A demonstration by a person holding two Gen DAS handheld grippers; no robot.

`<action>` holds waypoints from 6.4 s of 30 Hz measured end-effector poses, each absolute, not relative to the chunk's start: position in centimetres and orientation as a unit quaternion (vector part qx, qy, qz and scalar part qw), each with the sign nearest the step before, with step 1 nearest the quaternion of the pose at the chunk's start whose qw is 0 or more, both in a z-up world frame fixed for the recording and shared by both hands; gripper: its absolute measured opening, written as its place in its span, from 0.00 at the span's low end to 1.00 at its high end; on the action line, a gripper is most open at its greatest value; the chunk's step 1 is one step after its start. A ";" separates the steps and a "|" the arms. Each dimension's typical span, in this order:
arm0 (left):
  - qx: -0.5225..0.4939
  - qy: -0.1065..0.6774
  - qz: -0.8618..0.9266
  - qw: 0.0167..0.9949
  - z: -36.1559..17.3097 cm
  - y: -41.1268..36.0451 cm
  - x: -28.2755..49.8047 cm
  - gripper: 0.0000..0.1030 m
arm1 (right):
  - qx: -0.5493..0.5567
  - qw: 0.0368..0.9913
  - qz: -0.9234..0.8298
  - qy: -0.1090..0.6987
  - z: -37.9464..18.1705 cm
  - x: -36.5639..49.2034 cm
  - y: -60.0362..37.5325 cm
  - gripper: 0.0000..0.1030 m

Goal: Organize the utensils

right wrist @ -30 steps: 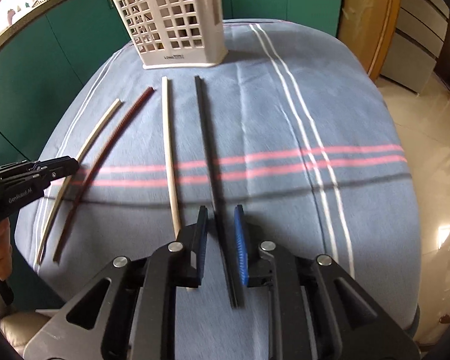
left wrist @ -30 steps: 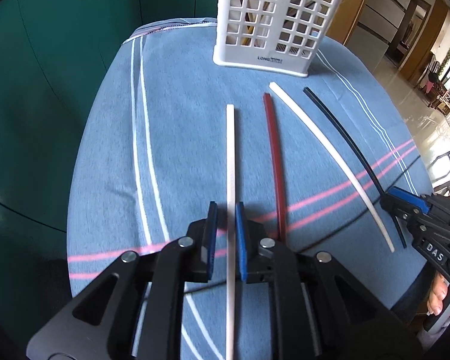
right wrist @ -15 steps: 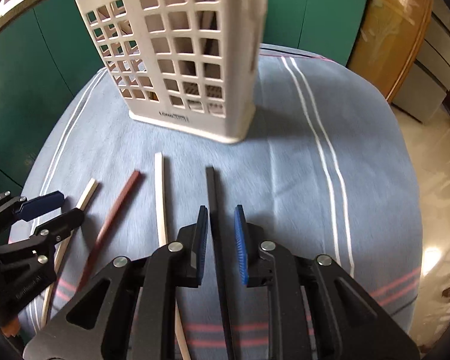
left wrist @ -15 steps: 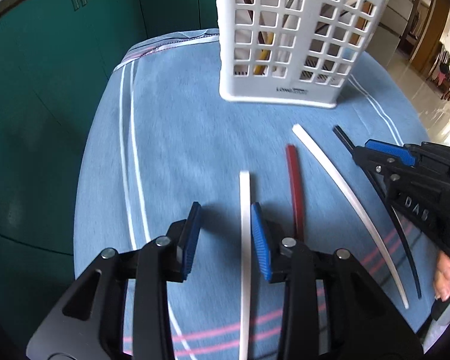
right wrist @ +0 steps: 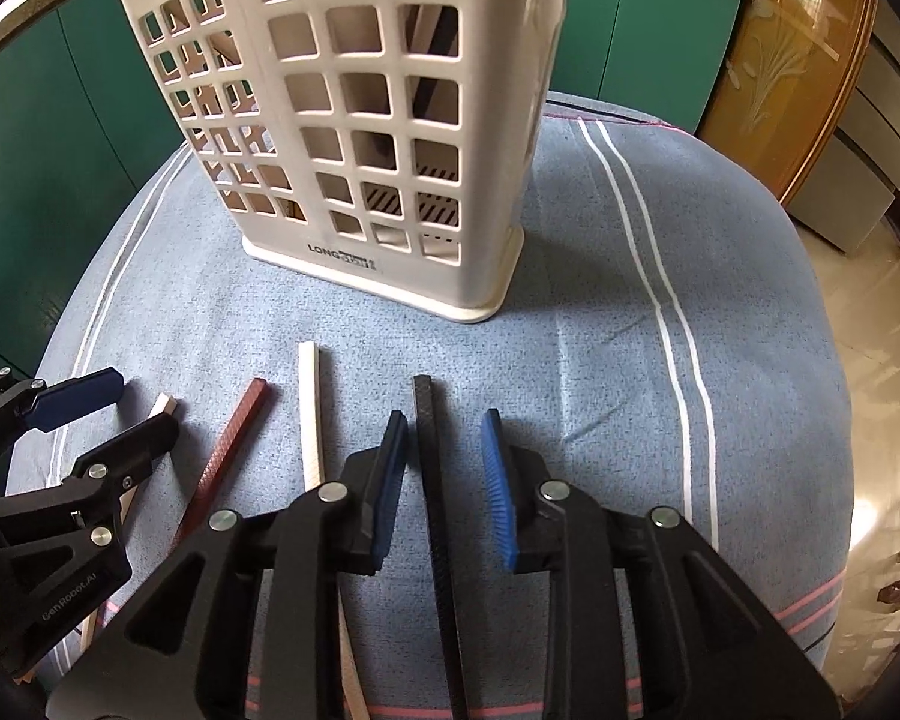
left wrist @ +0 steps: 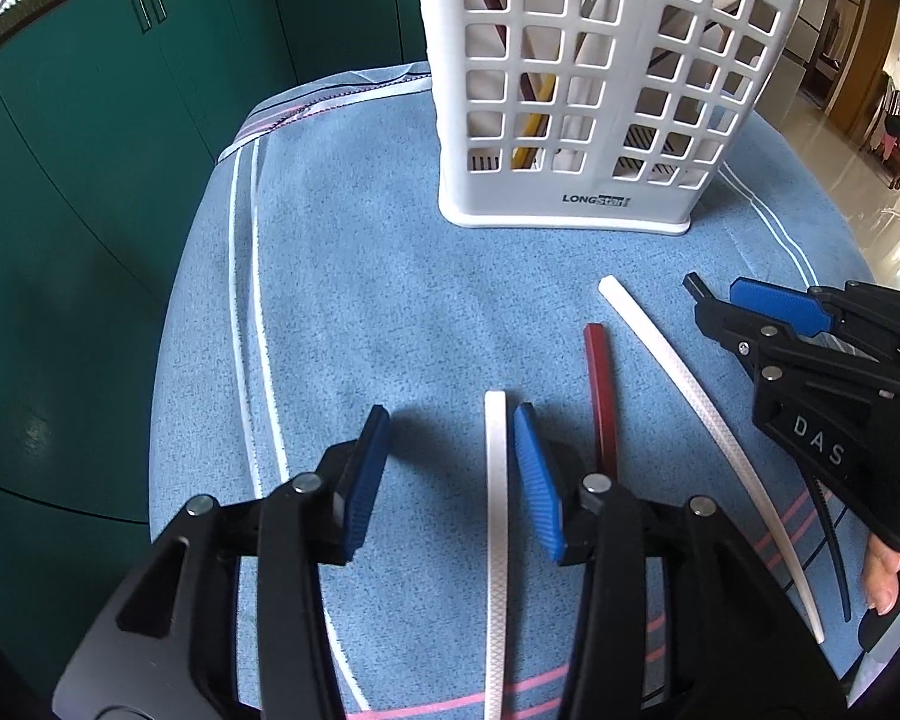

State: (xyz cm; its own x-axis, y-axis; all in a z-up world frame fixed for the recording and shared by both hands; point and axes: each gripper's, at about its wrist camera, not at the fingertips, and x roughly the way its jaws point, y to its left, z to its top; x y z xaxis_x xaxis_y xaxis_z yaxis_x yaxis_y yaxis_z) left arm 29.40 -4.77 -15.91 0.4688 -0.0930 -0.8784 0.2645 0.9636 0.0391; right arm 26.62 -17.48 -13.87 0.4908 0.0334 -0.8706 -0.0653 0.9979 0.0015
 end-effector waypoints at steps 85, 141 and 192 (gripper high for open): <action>-0.029 0.149 -0.111 0.982 12.0 -3.5 30.8 0.06 | 0.052 0.983 0.026 0.173 13.0 25.1 -20.2 0.07; 0.080 0.450 -0.126 0.880 -13.4 -4.4 19.2 0.61 | 0.050 0.864 0.027 0.500 -13.6 10.4 -19.4 0.06; 0.083 0.491 -0.087 0.863 -15.7 -3.9 21.7 0.39 | 0.060 0.862 0.025 0.503 -13.8 10.7 -20.0 0.31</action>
State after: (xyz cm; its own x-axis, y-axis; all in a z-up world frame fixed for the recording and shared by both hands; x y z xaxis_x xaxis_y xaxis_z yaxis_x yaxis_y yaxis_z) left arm 21.69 -3.87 -15.66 0.5018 -0.0681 -0.8623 0.2314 0.9711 0.0580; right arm 10.74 -20.02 -13.79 0.4937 0.1024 -0.8636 0.0179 0.9916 0.1278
